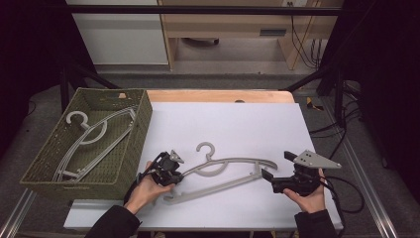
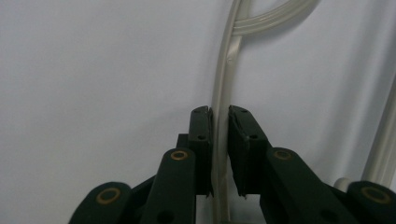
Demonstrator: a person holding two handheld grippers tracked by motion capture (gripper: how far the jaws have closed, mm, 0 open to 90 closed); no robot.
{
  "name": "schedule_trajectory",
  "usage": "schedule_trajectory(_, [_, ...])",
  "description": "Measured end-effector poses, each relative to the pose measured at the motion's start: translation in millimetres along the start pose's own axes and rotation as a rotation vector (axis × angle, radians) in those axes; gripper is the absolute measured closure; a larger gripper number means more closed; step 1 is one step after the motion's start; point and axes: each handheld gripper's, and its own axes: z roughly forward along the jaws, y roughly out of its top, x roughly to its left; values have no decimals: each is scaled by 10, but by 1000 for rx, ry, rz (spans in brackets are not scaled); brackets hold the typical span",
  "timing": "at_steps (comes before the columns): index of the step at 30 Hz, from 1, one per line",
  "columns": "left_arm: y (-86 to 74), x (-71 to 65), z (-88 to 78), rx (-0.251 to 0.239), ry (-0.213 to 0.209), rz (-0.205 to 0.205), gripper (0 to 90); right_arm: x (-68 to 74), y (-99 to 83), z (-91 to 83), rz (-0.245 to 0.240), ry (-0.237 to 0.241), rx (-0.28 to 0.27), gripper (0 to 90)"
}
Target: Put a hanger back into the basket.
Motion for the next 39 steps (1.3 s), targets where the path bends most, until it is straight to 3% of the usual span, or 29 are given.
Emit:
schedule_trajectory(8, [31,-46,3,21,31,9,799,5,-4,12,0,6,6,7])
schedule_trajectory(12, [29,-87,5,16,56,39,816,10,-6,17,1,5,5,7])
schedule_trajectory(15, [4,-79,-1,-4,52,26,824,13,-10,26,-1,5,11,7])
schedule_trajectory(21, [-49,-102,-33,-56,65,38,826,7,-7,4,3,6,5,7])
schedule_trajectory(30, [-97,-19,-236,-141,49,-20,827,1,-6,-8,-3,8,8,7])
schedule_trajectory(35, [-107,0,-358,-180,76,-52,827,-9,2,-31,1,2,-2,7])
schedule_trajectory(39, [-105,-1,-470,-194,105,-55,827,-23,0,-44,0,-1,-1,7])
